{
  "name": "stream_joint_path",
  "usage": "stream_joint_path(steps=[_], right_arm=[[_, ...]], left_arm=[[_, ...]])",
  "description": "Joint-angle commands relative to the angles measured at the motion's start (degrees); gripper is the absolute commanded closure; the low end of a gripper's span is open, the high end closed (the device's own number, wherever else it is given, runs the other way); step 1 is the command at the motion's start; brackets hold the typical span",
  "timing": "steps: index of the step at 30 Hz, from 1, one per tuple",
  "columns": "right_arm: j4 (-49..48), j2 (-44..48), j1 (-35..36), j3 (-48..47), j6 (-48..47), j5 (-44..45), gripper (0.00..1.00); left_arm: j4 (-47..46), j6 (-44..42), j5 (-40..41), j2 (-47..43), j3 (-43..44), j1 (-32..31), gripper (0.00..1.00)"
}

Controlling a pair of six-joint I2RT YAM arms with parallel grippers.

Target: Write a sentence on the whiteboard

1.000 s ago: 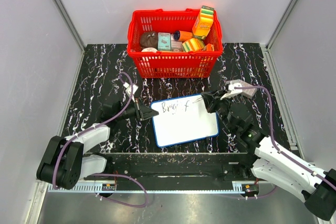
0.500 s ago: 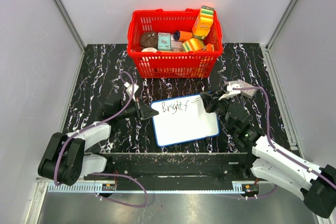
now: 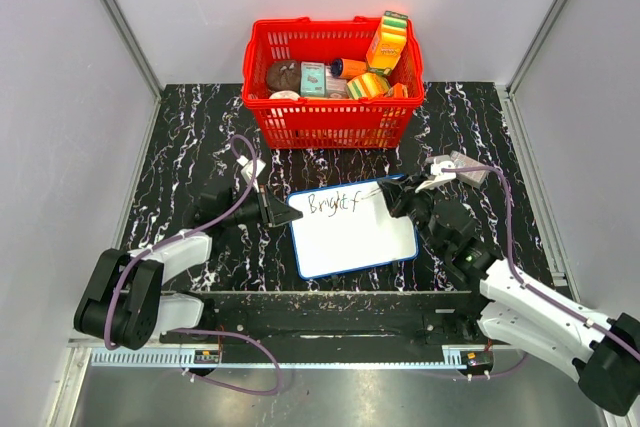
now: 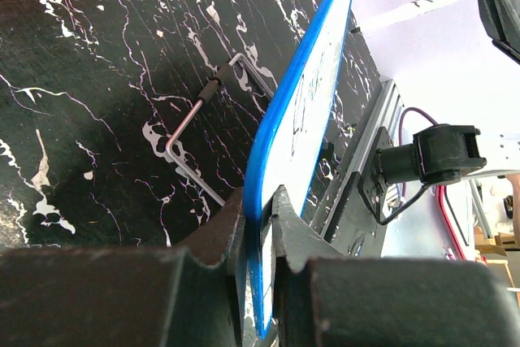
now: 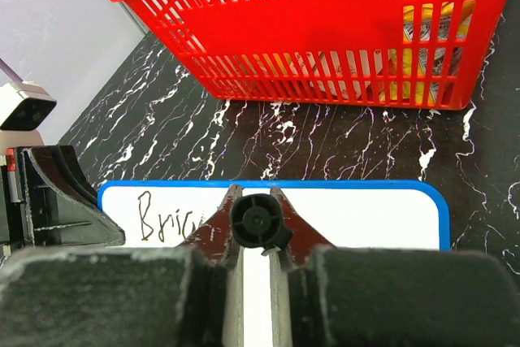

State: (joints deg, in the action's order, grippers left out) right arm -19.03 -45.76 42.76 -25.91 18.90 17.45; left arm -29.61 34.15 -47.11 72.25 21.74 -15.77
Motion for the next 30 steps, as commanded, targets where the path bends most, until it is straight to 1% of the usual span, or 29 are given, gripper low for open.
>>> stream_joint_path(steps=[1,10,18,30], right_arm=[[-3.0,-0.3,0.6,0.2,1.2,1.8,1.00],[-5.6,-2.2,0.5,0.3,1.6,2.7,1.00],[-5.9,-4.8,0.6,0.6,1.9,3.9,1.00],[-2.3,-3.2,0.6,1.1,2.5,4.1,1.00]], left_arm=[[3.4,-8.1,10.3,1.6,0.5,1.0,1.00],[2.9,-8.2,9.2,2.4,0.7,0.8,1.00],[2.4,-8.0,8.4,2.6,0.6,0.9,1.00],[2.3,-8.0,8.4,2.9,0.6,1.0,1.00]])
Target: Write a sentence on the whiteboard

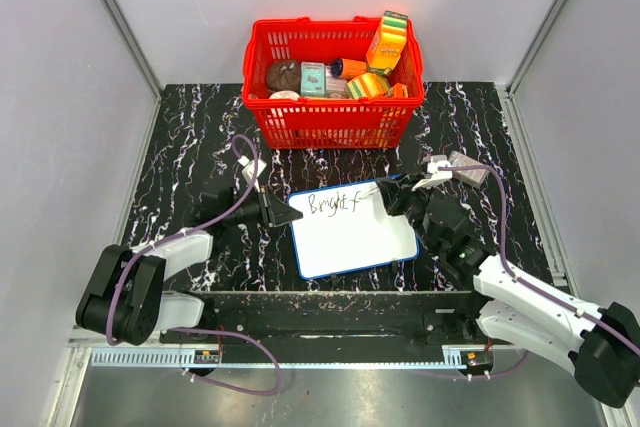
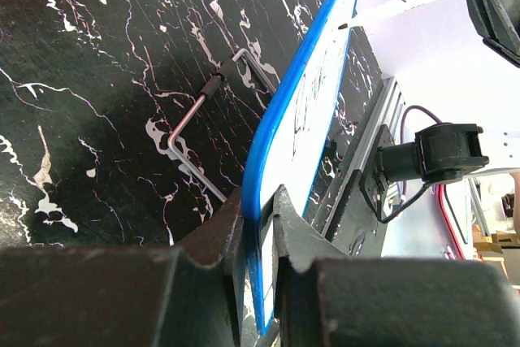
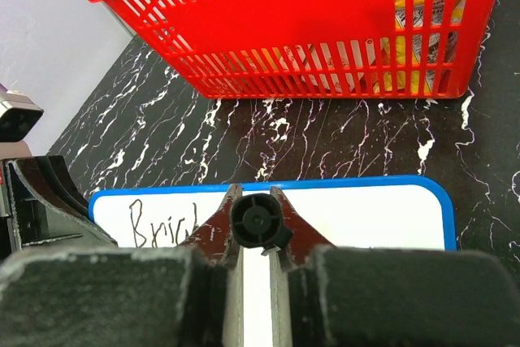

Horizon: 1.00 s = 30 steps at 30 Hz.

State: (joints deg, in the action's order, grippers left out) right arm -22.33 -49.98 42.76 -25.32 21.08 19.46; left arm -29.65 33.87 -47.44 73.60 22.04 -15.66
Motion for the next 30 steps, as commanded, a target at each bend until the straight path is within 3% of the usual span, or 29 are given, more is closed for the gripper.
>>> stream_joint_path(steps=[1,17,30], right_arm=[[1.1,1.1,0.5,0.7,0.5,1.9,1.00],[4.7,4.7,0.6,3.3,2.3,1.3,1.00],[4.6,4.2,0.6,1.6,1.2,5.8,1.00]], left_arm=[[2.3,-7.8,8.6,1.5,0.3,0.8,1.00],[2.1,-7.8,8.3,1.4,0.3,0.8,1.00],[2.0,-7.9,8.3,1.4,0.1,0.8,1.00]])
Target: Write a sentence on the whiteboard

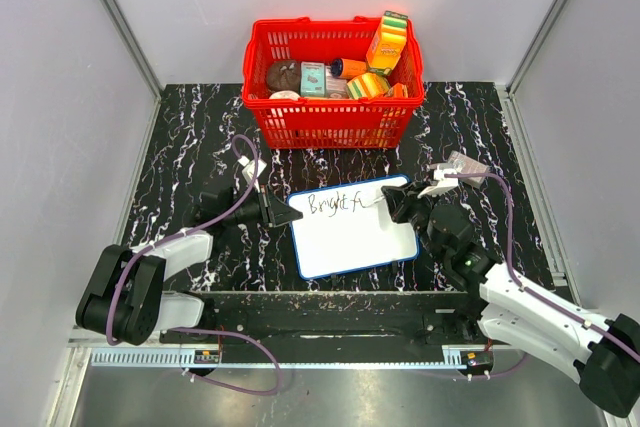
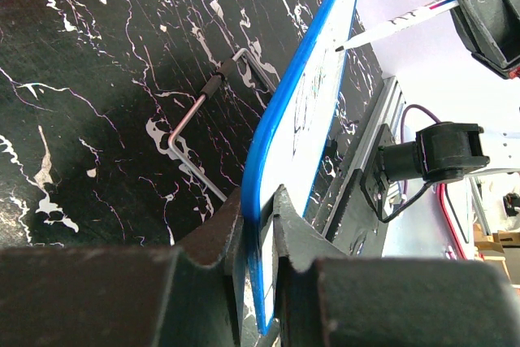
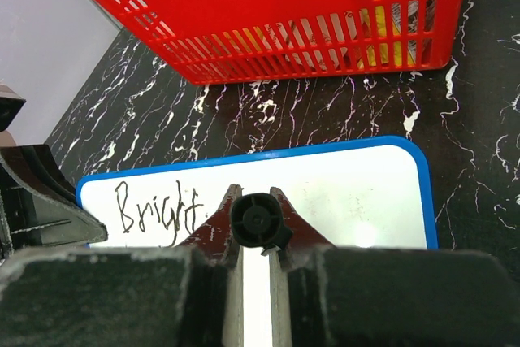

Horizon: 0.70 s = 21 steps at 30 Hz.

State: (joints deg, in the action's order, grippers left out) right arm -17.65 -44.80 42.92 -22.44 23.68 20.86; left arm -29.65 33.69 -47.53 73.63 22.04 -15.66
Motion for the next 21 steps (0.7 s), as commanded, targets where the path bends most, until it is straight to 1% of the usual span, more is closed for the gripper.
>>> stream_joint_path(steps=[1,7,21], right_arm=[[-0.4,-1.3,0.4,-1.5,-1.5,4.7,1.00],[-1.1,-3.5,0.4,-3.3,-2.4,5.8,1.00],[-1.7,-4.5,0.3,-5.3,-2.9,7.4,1.00]], left_arm=[[2.0,-7.7,8.4,1.3,0.2,0.8,1.00],[1.8,-7.7,8.2,1.3,0.2,0.8,1.00],[1.6,-7.6,7.9,1.5,0.1,0.8,1.00]])
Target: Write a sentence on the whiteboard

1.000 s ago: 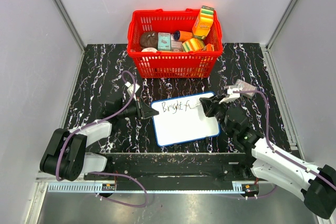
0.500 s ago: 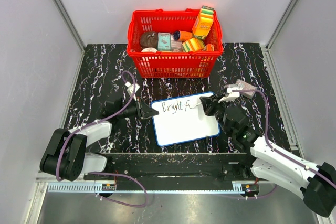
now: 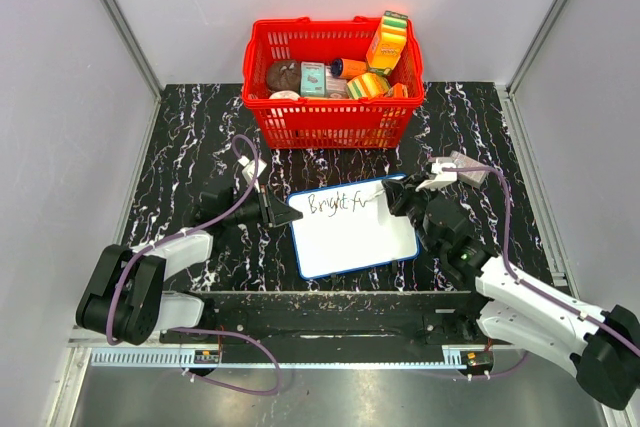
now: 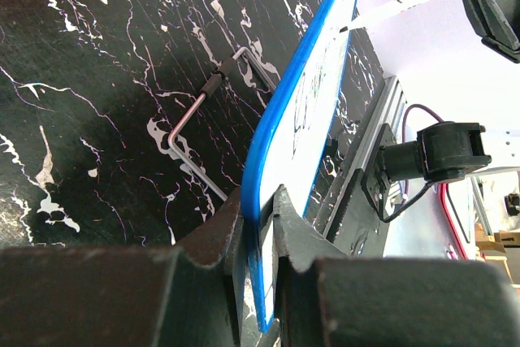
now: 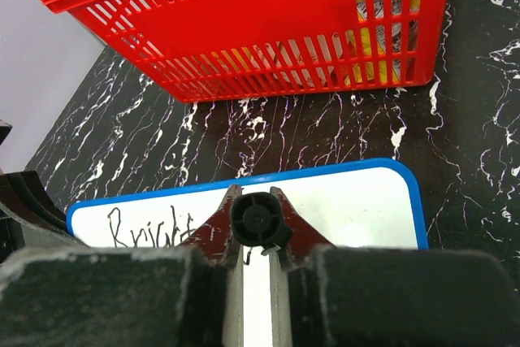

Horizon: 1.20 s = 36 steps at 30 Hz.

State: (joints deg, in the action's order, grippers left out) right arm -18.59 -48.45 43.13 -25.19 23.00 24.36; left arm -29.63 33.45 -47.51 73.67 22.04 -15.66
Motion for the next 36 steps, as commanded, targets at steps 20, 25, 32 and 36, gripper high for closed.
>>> stream_joint_path(steps=[20,25,32,36], right_arm=[[-1.6,-0.8,0.1,-2.1,-2.5,3.9,1.00],[-0.4,-0.8,0.2,-1.7,-1.7,2.7,1.00],[1.4,-0.2,0.1,-0.8,-0.8,1.6,1.00],[2.2,0.3,0.2,-0.4,-0.2,0.5,1.00]], left_arm=[[1.3,-7.3,7.3,2.1,0.4,0.8,1.00],[1.4,-7.3,7.3,2.1,0.4,0.8,1.00],[1.3,-7.3,7.3,2.1,0.4,0.8,1.00],[1.3,-7.2,7.1,2.3,0.4,0.8,1.00]])
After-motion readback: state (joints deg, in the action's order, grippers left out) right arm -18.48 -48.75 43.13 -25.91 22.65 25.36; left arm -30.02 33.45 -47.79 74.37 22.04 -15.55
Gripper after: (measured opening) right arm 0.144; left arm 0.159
